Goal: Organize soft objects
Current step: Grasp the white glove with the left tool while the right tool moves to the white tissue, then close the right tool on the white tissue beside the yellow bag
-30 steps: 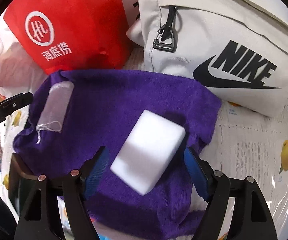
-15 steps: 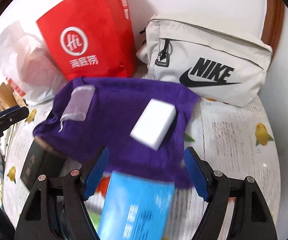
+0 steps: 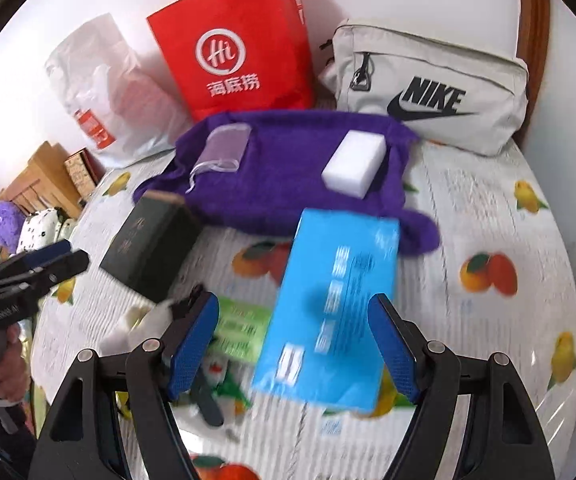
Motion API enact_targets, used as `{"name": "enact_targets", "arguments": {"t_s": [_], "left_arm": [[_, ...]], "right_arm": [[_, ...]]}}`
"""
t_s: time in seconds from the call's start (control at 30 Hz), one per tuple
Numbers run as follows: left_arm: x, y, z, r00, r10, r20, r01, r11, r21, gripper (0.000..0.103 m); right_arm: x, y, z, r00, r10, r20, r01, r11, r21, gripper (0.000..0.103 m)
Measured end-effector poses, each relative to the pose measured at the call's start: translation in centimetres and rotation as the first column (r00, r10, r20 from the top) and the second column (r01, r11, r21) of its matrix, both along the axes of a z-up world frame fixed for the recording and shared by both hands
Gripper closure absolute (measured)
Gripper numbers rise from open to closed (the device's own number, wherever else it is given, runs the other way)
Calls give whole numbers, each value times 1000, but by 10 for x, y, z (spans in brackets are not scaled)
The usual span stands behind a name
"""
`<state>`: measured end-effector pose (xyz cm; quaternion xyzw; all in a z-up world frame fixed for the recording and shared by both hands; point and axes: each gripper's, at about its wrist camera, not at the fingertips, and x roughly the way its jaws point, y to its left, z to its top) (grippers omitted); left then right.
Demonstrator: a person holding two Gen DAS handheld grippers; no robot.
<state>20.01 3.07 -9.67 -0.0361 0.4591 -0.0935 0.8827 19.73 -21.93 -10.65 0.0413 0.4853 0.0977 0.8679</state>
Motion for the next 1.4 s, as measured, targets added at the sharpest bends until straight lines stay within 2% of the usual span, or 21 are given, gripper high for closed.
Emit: {"name": "enact_targets", "arguments": {"t_s": [0.23, 0.4, 0.57, 0.6, 0.7, 0.77, 0.87, 0.9, 1.2, 1.4], "left_arm": [[-28, -25, -43, 990, -131, -60, 128, 991, -48, 34], [-32, -41, -69, 983, -160, -94, 159, 987, -11, 34], [-36, -48, -80, 984, -168, -64, 171, 984, 52, 35], [-37, -50, -81, 984, -169, -62, 173, 983, 67, 37], [-38, -51, -86, 982, -177, -61, 183, 978, 103, 56], [-39, -49, -87, 982, -181, -62, 187, 977, 105, 72], [-39, -44, -83, 980, -190, -52, 194, 977, 84, 86], [-40, -41, -80, 981, -191, -45, 194, 979, 69, 87], [-53, -21, -22, 984, -156, 84, 152, 987, 52, 87], [-57, -4, -10, 987, -115, 117, 108, 992, 58, 87]], "right_arm": [[-47, -6, -1, 999, -22, 41, 21, 1000, 14, 26], [-69, -11, -11, 999, -33, 27, 33, 999, 8, 26], [-81, -11, -21, 999, -28, 17, 28, 1000, 5, 26], [-83, -10, -23, 1000, -24, 13, 24, 1000, 9, 26], [-85, -7, -29, 1000, -15, 6, 15, 1000, 19, 26], [-85, -5, -33, 1000, -9, -5, 9, 1000, 26, 26], [-85, -1, -39, 1000, 3, -14, -2, 999, 36, 26], [-86, 1, -39, 1000, 6, -14, -6, 999, 39, 26], [-90, 22, -41, 996, 87, 1, -87, 994, 68, 26], [-96, 43, -48, 990, 144, -3, -144, 987, 70, 26]]}}
